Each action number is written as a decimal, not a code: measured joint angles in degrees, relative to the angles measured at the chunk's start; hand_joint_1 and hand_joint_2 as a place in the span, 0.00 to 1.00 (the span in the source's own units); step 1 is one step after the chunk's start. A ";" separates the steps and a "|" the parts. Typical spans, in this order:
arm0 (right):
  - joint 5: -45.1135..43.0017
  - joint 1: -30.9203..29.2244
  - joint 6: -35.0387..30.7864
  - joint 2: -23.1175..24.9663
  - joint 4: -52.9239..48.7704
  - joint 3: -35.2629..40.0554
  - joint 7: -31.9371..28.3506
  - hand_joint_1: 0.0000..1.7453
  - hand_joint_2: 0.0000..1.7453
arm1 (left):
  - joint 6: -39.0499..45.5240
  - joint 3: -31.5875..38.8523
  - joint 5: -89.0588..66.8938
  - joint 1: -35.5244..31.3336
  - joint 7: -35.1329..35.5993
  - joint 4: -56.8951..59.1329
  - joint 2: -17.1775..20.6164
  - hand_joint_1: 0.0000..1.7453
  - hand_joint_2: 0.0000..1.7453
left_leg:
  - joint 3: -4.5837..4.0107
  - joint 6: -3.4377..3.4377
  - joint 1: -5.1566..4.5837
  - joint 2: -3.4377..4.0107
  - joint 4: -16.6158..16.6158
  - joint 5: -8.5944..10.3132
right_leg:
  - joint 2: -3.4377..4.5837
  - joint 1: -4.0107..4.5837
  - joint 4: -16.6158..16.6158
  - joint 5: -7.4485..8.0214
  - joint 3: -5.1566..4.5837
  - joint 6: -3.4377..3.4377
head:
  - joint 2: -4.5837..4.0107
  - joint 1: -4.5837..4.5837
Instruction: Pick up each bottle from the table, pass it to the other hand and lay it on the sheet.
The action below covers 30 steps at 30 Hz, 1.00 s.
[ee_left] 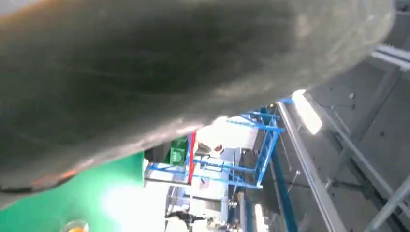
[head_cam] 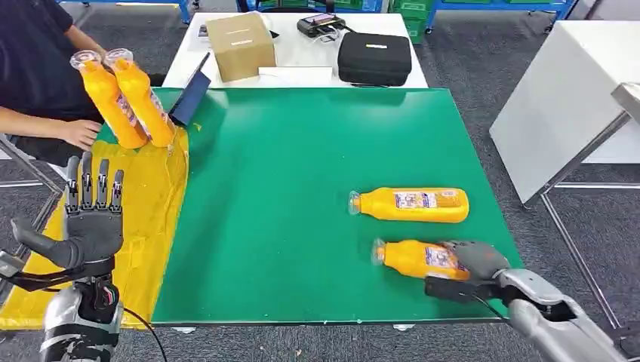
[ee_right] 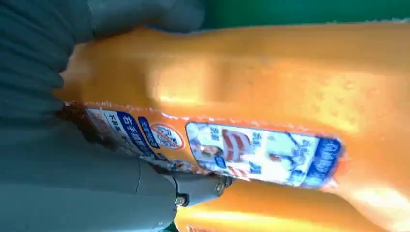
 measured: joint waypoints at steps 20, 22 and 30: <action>-28.72 2.77 -3.96 26.77 -14.69 -11.28 -10.62 1.00 1.00 | 3.00 -5.12 5.75 8.58 8.66 -8.01 -6.41 0.00 1.00 | -1.06 -0.19 0.18 -0.27 0.01 0.62 | -0.20 0.16 0.18 0.36 -1.01 -0.12 | 0.00 0.00; -28.72 2.62 -5.14 29.76 -15.06 -9.64 -10.62 1.00 1.00 | 4.62 -9.01 5.97 9.88 8.77 -9.45 -7.69 0.00 1.00 | -1.12 -0.19 0.16 -0.28 0.01 0.59 | -0.20 0.14 0.18 0.30 -1.05 -0.02 | 0.00 0.00; -28.79 -0.97 -7.96 37.23 -12.78 -3.93 -9.94 1.00 1.00 | 6.45 -17.07 5.75 11.30 8.22 -11.78 -8.92 0.00 1.00 | -1.22 -0.22 0.15 -0.47 0.01 0.63 | -0.28 0.14 0.18 0.31 -1.19 0.02 | 0.00 -0.02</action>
